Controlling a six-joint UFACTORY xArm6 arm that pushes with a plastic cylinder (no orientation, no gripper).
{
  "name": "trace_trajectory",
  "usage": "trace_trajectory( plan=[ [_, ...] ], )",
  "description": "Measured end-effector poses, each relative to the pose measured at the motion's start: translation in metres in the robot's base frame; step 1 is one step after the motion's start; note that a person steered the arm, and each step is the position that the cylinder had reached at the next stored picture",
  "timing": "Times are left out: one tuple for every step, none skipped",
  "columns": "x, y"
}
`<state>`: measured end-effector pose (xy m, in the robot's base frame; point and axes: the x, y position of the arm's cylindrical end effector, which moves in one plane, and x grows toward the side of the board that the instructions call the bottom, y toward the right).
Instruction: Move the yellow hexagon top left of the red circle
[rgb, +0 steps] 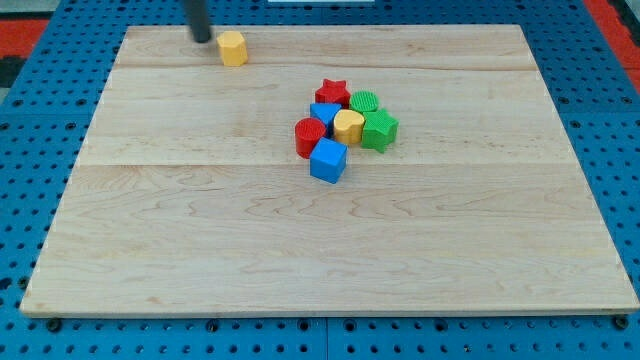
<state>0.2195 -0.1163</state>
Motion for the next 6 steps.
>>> trace_trajectory(
  plan=[
    [0.026,0.115],
    [0.019,0.069],
    [-0.006,0.048],
    [0.059,0.077],
    [0.106,0.059],
    [0.113,0.074]
  ],
)
